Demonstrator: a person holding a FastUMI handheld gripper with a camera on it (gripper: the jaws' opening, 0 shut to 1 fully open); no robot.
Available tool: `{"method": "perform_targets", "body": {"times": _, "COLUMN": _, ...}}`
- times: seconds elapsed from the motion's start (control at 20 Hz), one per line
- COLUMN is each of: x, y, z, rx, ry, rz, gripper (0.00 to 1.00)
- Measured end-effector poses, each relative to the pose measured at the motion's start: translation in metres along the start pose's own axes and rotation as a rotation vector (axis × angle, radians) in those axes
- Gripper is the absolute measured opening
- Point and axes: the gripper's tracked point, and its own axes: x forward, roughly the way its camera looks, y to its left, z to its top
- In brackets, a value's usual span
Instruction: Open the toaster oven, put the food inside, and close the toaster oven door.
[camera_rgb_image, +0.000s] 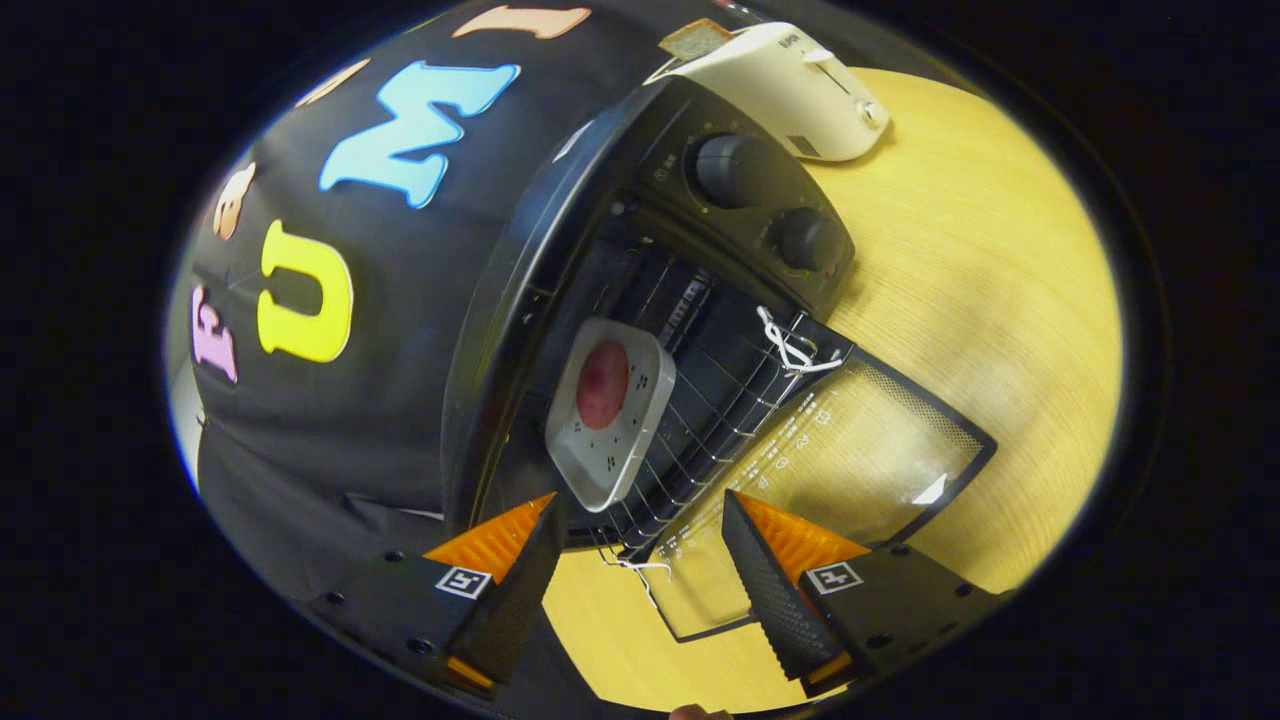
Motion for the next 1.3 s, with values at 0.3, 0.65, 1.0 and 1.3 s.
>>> {"method": "perform_targets", "body": {"times": 0.3, "x": -0.021, "y": -0.015, "z": -0.033, "rx": -0.326, "ry": 0.043, "rz": -0.071, "gripper": 0.98}}
{"method": "perform_targets", "body": {"times": 0.65, "x": -0.036, "y": -0.037, "z": -0.050, "rx": -0.652, "ry": 0.058, "rz": -0.147, "gripper": 0.98}}
{"method": "perform_targets", "body": {"times": 1.0, "x": -0.046, "y": -0.079, "z": -0.069, "rx": -0.833, "ry": 0.127, "rz": -0.277, "gripper": 0.99}}
{"method": "perform_targets", "body": {"times": 1.3, "x": -0.040, "y": -0.125, "z": -0.078, "rx": -0.883, "ry": 0.201, "rz": -0.434, "gripper": 0.99}}
